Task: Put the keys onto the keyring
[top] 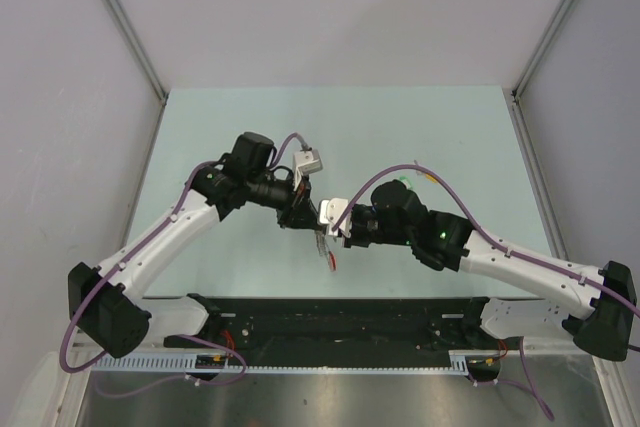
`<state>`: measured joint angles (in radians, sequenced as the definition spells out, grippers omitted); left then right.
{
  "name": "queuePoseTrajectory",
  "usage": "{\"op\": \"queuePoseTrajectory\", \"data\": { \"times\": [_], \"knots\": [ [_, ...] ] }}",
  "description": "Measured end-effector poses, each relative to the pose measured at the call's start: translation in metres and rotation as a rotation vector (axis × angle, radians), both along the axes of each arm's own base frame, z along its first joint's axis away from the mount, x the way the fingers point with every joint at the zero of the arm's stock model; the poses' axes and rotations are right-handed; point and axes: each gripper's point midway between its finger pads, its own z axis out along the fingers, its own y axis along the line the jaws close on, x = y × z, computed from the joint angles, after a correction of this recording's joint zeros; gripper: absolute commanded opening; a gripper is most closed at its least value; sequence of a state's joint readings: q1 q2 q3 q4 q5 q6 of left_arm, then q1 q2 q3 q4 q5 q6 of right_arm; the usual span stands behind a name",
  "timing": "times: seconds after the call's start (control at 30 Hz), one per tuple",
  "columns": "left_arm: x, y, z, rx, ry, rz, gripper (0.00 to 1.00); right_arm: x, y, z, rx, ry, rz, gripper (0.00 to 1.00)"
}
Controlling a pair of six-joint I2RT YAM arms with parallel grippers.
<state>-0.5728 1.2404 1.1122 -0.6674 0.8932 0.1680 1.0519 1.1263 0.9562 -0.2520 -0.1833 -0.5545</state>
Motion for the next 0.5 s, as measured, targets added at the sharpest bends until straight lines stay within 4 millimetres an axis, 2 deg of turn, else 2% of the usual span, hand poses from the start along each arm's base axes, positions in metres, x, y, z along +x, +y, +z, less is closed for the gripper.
{"op": "queuePoseTrajectory", "data": {
  "times": [0.23,0.37,0.5],
  "knots": [
    [-0.0011,0.0024,-0.0050,0.016,-0.010,-0.009,0.19,0.0012,-0.0012,-0.0009,-0.006,-0.002,-0.009,0.00],
    [-0.0016,0.0034,-0.0073,0.023,-0.009,-0.010,0.14,0.0016,-0.0014,-0.0010,-0.006,-0.003,-0.012,0.00],
    [-0.0017,0.0041,-0.0104,0.028,-0.010,-0.010,0.13,0.0016,-0.0014,-0.0010,-0.006,-0.003,-0.012,0.00]
  ]
}}
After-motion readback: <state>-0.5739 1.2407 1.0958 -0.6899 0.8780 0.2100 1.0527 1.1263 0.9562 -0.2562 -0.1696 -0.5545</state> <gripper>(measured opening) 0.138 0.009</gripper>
